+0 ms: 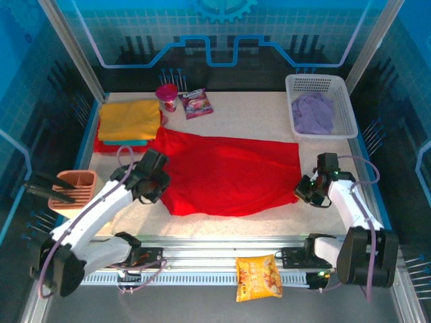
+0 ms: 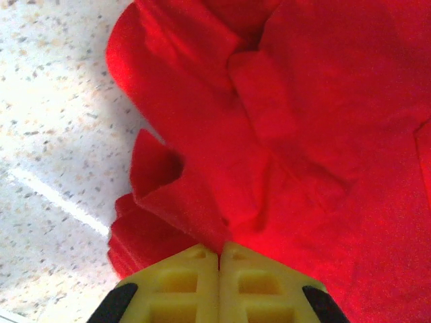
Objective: Fold and stack the t-shirts
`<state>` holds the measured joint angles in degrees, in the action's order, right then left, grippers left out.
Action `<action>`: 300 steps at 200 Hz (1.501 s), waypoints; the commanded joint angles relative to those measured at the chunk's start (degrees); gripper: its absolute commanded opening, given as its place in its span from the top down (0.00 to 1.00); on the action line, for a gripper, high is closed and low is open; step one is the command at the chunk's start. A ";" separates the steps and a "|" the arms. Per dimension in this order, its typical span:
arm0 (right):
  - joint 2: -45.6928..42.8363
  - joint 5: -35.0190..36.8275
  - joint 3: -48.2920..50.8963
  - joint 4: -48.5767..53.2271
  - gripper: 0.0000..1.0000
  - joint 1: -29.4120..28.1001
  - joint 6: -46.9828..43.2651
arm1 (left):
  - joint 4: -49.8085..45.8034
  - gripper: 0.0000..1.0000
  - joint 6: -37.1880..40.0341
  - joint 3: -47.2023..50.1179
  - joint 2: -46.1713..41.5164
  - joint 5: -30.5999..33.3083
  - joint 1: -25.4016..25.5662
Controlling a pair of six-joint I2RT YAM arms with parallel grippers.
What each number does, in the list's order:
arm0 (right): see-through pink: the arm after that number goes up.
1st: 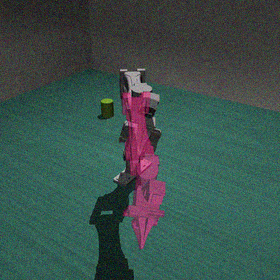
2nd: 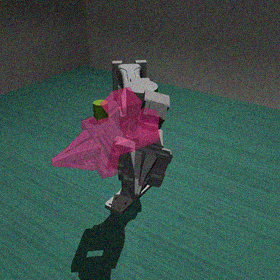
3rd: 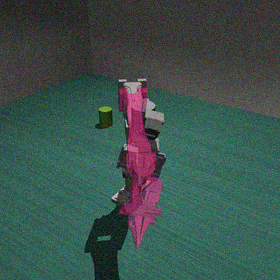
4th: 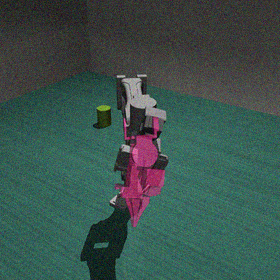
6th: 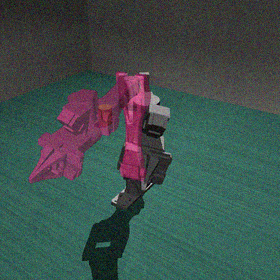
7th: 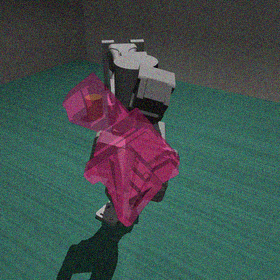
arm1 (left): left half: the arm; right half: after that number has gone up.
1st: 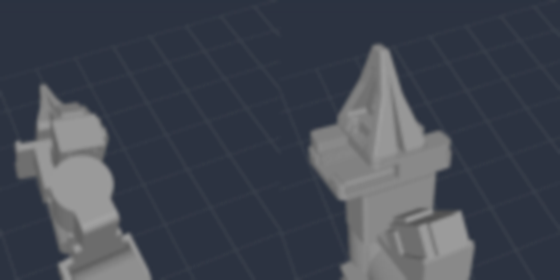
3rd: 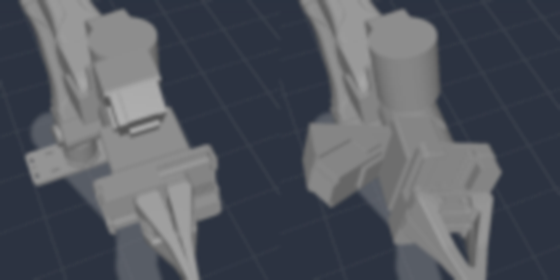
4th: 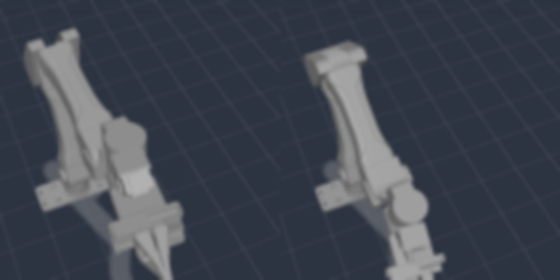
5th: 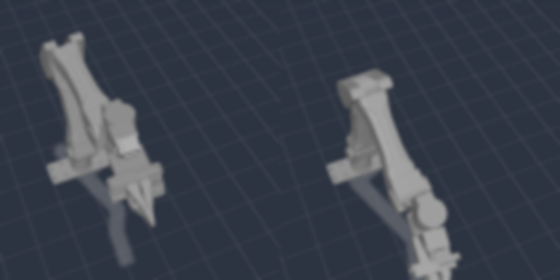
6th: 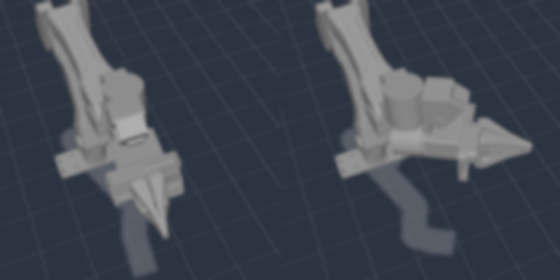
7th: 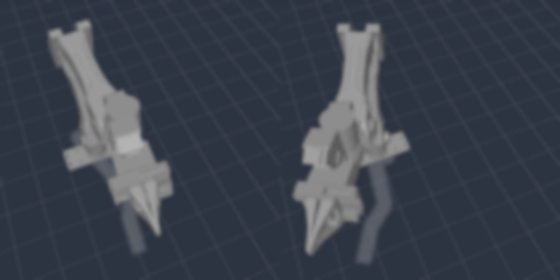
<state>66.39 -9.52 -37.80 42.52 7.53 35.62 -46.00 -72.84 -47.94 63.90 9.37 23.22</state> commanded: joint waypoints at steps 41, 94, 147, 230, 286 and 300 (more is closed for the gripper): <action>13.00 -2.64 -3.70 -5.31 1.00 3.10 -6.39 | 7.91 0.55 10.75 -14.90 22.08 -6.58 -4.00; 13.33 -3.62 -3.95 -5.78 1.00 3.81 -8.74 | 1.20 0.41 27.76 -17.43 21.36 -12.48 -8.95; 13.54 -6.35 -3.04 -7.52 1.00 3.94 -8.61 | 3.27 0.40 24.89 2.10 4.28 -15.43 -7.81; 12.63 -7.88 -2.93 -6.77 1.00 4.16 -9.37 | 18.99 0.52 14.22 22.48 -4.77 -10.54 -0.08; 12.70 -9.35 -2.89 -6.84 1.00 4.20 -9.45 | 30.36 0.52 10.25 29.44 -5.30 -4.81 3.06; 12.81 -9.93 -2.76 -6.92 1.00 4.20 -9.49 | 33.28 0.54 9.96 30.35 -5.11 -4.83 3.21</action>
<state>79.92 -17.23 -40.82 35.05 10.68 26.89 -23.88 -60.53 -21.02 57.69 1.50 26.06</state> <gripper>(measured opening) 0.061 0.474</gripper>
